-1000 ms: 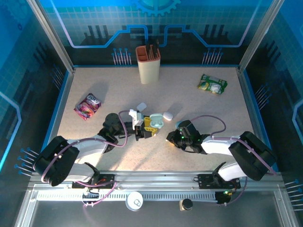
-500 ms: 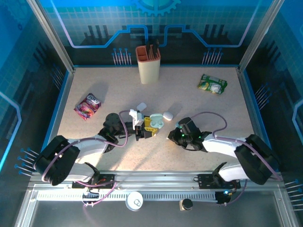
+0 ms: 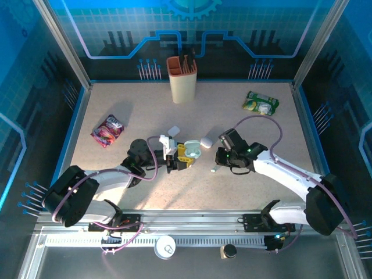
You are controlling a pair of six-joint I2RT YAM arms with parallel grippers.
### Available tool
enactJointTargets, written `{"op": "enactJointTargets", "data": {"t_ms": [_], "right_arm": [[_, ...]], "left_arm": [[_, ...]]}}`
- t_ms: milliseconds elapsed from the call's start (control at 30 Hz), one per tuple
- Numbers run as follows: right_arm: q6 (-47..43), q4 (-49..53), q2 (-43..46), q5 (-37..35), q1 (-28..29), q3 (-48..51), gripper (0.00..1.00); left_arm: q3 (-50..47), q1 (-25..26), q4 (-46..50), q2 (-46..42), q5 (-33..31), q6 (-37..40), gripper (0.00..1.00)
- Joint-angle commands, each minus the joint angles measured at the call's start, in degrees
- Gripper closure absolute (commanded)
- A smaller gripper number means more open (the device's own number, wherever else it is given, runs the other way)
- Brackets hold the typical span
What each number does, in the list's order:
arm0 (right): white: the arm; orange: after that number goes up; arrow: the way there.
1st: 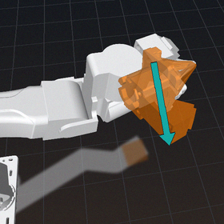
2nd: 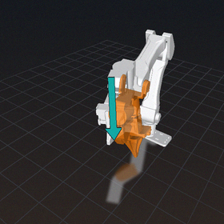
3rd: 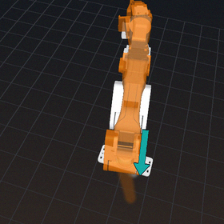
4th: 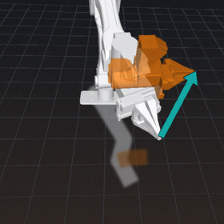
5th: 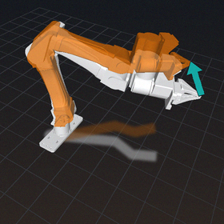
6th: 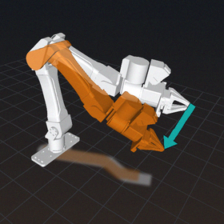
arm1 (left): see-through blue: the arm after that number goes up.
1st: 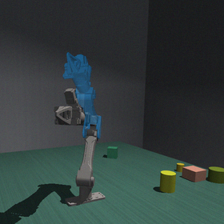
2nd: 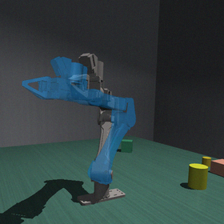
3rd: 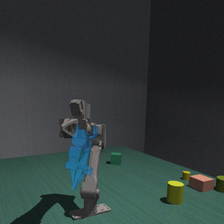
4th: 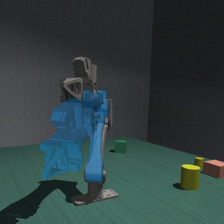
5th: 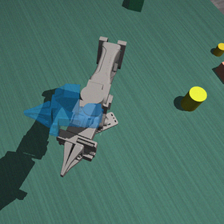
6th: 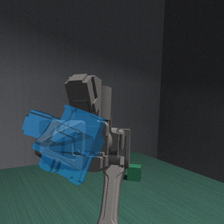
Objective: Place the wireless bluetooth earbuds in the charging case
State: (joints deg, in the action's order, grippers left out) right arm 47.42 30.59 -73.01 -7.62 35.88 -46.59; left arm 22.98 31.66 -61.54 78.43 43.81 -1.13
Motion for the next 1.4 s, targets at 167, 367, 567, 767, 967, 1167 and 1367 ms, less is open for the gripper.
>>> {"op": "enactJointTargets", "data": {"t_ms": [167,367,567,767,967,1167,1367], "right_arm": [[-5.3,9.1,-3.6,-1.4,-2.1,-2.1,0.81],[-4.5,10.0,-4.8,-2.3,-3.0,-1.6,0.83],[-4.9,11.0,-4.1,-3.4,-3.2,-1.7,0.83],[-5.4,7.6,2.3,-1.9,-3.2,-0.6,0.82],[-5.8,2.6,11.1,4.9,-3.1,-0.7,0.82],[-6.1,-0.7,13.4,8.9,0.0,-5.1,0.82],[-7.6,-1.2,9.7,8.5,4.2,-10.8,0.81]], "left_arm": [[-0.8,-0.3,2.4,-0.6,-0.5,3.3,0.61],[-0.3,-0.3,2.6,-0.3,-0.3,3.5,0.61],[0.1,-0.3,3.4,0.1,-0.4,4.1,0.62],[0.7,0.1,3.8,1.7,-2.8,5.7,0.62],[1.6,1.1,1.6,5.4,-8.4,8.9,0.62],[2.9,1.2,-5.0,10.9,-11.3,8.7,0.62],[3.3,2.2,-7.7,13.4,-14.7,9.8,0.63]]}}
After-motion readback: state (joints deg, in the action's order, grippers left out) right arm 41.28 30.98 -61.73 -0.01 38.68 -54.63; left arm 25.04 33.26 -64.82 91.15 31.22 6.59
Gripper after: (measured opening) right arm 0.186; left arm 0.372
